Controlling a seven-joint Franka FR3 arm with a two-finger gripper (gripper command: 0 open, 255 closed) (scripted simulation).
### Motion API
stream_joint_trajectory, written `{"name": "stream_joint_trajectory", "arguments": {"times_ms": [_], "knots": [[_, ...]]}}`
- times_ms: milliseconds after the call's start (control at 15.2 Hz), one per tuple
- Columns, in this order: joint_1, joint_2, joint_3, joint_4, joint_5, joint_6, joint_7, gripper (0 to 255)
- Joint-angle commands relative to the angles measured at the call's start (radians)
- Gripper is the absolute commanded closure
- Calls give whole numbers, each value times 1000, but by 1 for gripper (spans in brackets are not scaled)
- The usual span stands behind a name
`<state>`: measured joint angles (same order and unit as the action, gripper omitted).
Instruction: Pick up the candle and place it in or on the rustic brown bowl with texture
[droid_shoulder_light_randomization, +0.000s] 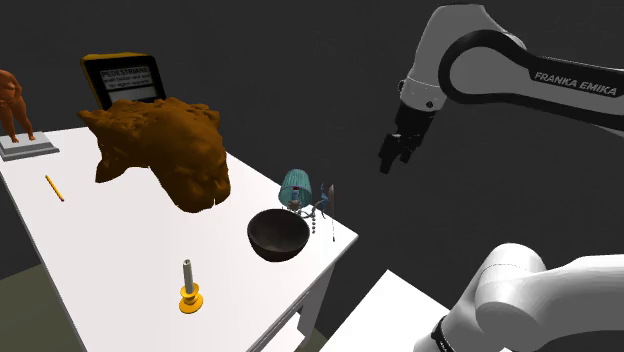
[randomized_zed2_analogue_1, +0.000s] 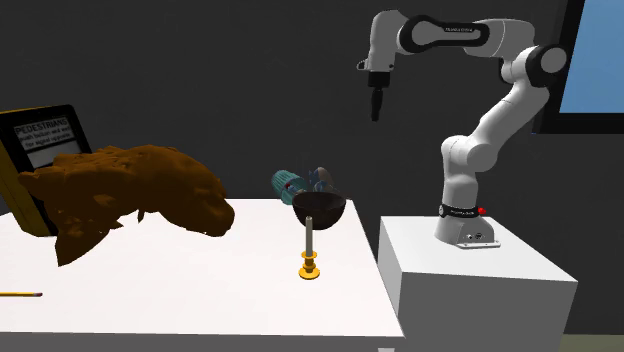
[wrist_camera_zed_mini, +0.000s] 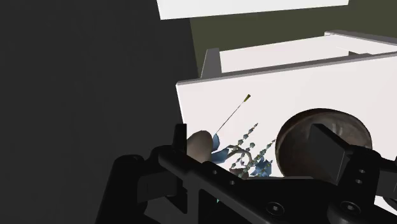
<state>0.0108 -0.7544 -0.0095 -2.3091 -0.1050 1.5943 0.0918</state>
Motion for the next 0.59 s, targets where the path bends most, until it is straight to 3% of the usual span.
{"name": "stream_joint_trajectory", "arguments": {"times_ms": [0,528], "knots": [[0,0,0,0,0,0,0,0],[39,47,192,-83,70,147,240,0]]}}
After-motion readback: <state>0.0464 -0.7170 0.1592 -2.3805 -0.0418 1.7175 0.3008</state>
